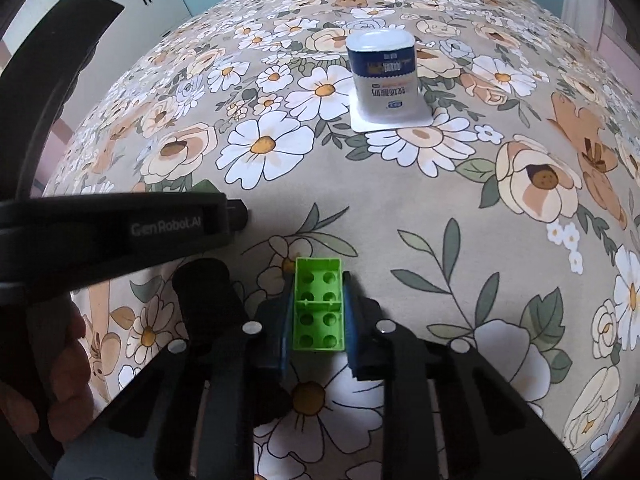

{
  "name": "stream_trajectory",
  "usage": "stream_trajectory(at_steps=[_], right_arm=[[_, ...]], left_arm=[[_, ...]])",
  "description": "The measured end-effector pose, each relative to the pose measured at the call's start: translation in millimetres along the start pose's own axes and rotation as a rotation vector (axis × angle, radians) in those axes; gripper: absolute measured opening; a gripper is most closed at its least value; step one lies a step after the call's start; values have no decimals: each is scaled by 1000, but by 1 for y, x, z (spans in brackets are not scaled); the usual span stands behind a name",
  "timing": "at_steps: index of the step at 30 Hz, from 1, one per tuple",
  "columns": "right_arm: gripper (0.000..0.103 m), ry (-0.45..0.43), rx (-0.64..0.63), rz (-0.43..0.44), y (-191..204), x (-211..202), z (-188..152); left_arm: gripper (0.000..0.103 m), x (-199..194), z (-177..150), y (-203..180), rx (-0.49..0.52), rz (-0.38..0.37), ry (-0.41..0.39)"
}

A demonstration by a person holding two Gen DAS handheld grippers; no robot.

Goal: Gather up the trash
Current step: 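Grasp the dark green block with the left tool while the right tool grasps the lime green brick, then carry the green block and lime brick with both tools over the trash bin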

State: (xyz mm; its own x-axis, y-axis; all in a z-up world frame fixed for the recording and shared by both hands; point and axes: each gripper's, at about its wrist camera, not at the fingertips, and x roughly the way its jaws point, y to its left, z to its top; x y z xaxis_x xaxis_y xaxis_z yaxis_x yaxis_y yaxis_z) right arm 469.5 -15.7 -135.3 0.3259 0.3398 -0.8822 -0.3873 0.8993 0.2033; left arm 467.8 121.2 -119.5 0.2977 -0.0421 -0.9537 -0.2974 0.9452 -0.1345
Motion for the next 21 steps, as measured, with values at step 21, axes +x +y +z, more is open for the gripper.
stream_trajectory(at_steps=[21], right_arm=[[22,-164,-149,-102,4,-135,-3]], left_arm=[[41,-127,-29,-11,134,3,-190]])
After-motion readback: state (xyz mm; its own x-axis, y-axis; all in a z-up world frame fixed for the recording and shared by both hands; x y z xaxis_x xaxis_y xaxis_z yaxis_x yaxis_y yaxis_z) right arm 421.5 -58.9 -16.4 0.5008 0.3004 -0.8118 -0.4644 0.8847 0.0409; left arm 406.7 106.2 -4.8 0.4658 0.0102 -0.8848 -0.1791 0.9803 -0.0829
